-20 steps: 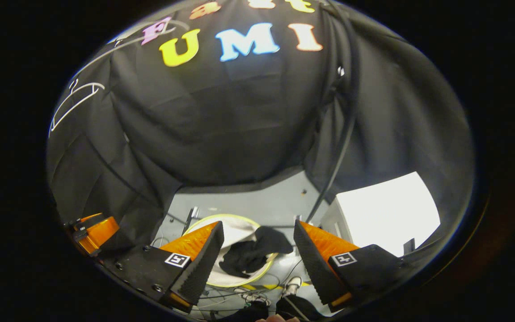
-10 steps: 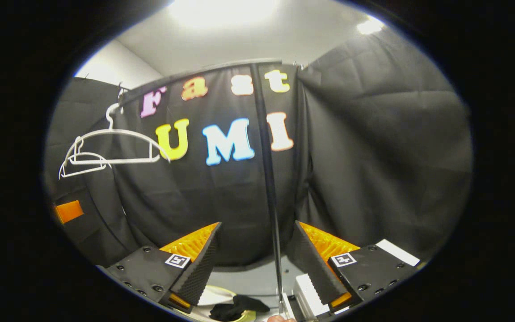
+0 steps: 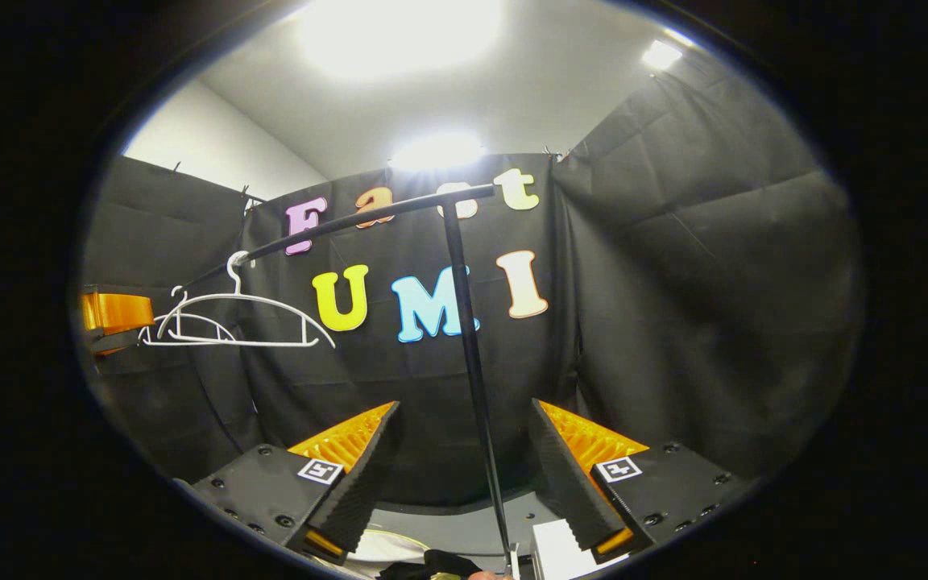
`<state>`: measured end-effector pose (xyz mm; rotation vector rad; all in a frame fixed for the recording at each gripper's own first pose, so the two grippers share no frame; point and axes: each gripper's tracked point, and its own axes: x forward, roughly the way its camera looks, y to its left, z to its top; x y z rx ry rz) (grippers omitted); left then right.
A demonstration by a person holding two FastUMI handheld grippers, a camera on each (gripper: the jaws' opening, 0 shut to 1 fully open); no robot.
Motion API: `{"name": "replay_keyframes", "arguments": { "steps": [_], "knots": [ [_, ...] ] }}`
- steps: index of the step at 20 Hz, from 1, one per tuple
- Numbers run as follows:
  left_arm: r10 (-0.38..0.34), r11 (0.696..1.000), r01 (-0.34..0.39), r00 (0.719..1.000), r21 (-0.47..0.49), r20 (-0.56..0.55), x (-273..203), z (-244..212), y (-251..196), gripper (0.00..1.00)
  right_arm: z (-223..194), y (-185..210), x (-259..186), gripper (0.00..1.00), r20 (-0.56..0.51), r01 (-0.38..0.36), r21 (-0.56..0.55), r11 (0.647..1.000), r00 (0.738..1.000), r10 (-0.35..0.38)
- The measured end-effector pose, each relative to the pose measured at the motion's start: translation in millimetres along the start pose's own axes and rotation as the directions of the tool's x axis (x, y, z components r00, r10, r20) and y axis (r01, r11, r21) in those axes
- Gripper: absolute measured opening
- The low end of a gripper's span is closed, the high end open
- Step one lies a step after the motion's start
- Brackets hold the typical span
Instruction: Grasp the clothes on the hanger with both hands and then place them into the laundry hamper below.
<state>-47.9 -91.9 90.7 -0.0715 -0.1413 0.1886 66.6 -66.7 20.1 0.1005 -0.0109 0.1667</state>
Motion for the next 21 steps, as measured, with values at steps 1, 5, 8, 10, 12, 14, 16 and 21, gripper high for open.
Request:
{"name": "replay_keyframes", "arguments": {
  "steps": [1, 5, 8, 10, 12, 14, 16, 21],
  "knots": [
    [0.019, 1.0, -0.019, 1.0, 0.008, 0.011, -4.0, 3.8, 7.3, 0.89, -3.0, -2.2, 1.0, 0.93, -0.005, 0.006, 0.014, 1.0, 1.0, -0.006],
    [0.058, 0.998, -0.058, 0.998, -0.004, 0.002, -10.7, 5.3, 29.3, 0.89, -7.1, -7.4, 4.4, 1.0, -0.024, 0.028, 0.005, 1.0, 0.999, -0.028],
    [0.084, 0.996, -0.083, 0.996, -0.024, 0.036, -9.5, 16.2, 46.2, 0.89, -3.5, -1.5, 4.9, 0.98, -0.008, 0.032, 0.008, 0.999, 0.999, -0.032],
    [0.083, 0.996, -0.081, 0.995, -0.038, 0.049, -11.2, 20.6, 54.2, 0.89, -9.1, 5.7, 0.8, 0.98, -0.021, 0.033, 0.002, 0.999, 0.999, -0.033],
    [0.058, 0.998, -0.056, 0.997, -0.04, 0.049, -14.2, 19.8, 59.1, 0.89, -9.4, 19.2, 0.5, 0.98, -0.026, 0.004, -0.035, 0.999, 1.0, -0.005],
    [0.048, 0.999, -0.047, 0.998, -0.026, 0.032, -15.1, 13.7, 70.5, 0.9, -5.8, 26.6, 1.3, 0.98, -0.017, -0.006, -0.072, 0.997, 1.0, 0.005],
    [0.055, 0.998, -0.055, 0.998, 0.0, 0.025, -17.8, 10.4, 82.6, 0.89, -9.1, 37.6, 0.8, 0.98, -0.028, -0.012, -0.067, 0.998, 1.0, 0.01],
    [0.034, 0.999, -0.034, 0.999, 0.035, -0.016, -16.5, -8.7, 95.0, 0.89, -28.3, 65.2, 6.0, 0.98, -0.086, -0.024, -0.067, 0.997, 0.996, 0.018]
  ]
}}
